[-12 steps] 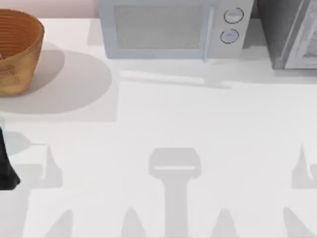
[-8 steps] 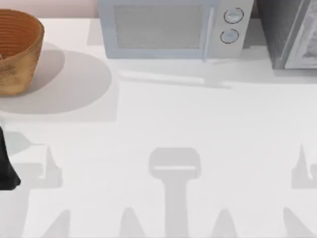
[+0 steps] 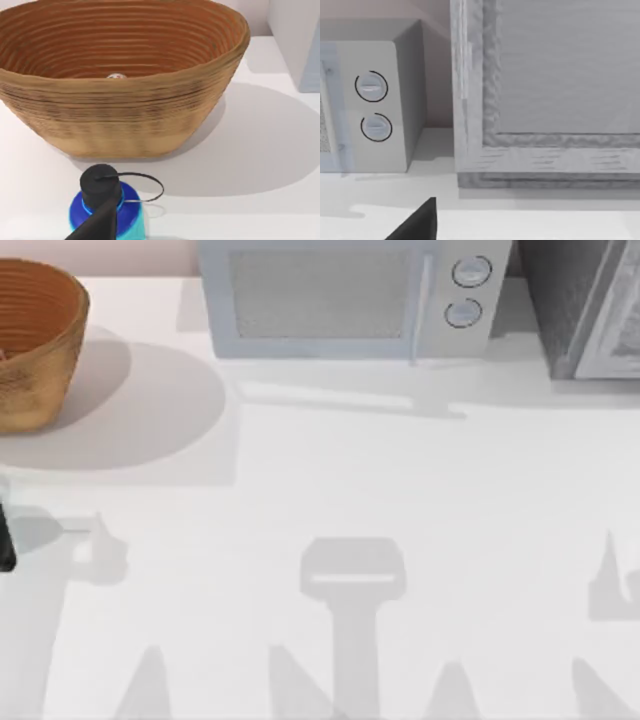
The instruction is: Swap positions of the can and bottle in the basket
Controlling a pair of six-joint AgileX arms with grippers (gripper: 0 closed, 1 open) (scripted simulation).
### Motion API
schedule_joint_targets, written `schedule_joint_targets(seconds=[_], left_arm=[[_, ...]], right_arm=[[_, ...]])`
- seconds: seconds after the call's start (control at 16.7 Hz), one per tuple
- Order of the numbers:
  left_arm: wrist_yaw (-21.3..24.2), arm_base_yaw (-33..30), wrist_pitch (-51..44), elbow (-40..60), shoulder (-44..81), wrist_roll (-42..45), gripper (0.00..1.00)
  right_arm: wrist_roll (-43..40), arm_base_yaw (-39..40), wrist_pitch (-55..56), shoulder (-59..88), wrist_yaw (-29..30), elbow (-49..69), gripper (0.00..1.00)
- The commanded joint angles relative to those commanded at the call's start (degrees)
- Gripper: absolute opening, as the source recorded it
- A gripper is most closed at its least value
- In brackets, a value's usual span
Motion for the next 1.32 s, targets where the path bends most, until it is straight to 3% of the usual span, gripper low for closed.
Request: schedule_joint_targets(seconds=[0.96,1.32], left_arm=[[10.08,8.58,-45.32,86.99,85.63,8.50,1.00],[13.22,11.15,-59.17,113.63,112.00,10.78,1.00]], right_arm=[[0.00,0.00,0.00,0.00,0.00,0.00,1.00],[0.00,0.00,0.00,0.00,0.00,0.00,1.00]])
